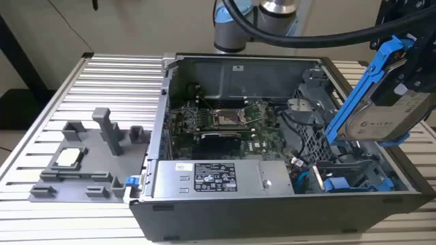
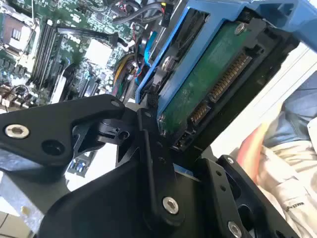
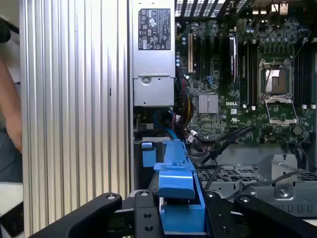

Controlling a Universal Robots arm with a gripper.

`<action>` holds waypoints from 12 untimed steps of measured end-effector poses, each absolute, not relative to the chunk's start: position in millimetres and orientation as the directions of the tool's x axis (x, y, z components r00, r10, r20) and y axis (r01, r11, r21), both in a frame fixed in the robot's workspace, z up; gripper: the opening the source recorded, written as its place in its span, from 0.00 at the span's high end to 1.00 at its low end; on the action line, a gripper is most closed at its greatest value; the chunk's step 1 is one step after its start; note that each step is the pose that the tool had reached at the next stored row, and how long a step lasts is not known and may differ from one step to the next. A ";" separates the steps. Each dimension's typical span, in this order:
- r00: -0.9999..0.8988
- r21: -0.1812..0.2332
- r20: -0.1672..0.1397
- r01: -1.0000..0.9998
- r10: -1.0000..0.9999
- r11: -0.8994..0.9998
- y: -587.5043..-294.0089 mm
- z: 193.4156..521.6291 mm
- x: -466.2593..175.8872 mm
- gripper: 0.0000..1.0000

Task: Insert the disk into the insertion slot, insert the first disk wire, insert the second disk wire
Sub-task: 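Insert the disk into the insertion slot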

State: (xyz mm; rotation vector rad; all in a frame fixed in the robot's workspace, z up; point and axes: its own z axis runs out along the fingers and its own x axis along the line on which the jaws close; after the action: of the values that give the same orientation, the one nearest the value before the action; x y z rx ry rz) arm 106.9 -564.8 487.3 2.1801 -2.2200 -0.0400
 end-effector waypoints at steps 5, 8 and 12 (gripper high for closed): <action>-0.018 0.039 0.003 -0.999 -1.000 0.018 -564.8 487.3 106.9 0.67; -0.018 0.039 0.003 -0.999 -1.000 0.018 -564.8 487.3 106.9 0.67; -0.018 0.039 0.003 -0.999 -1.000 0.018 -564.8 486.5 106.9 0.67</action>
State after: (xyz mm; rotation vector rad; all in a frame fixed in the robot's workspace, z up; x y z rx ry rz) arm 106.9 -564.8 486.5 2.1801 -2.2200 -0.0401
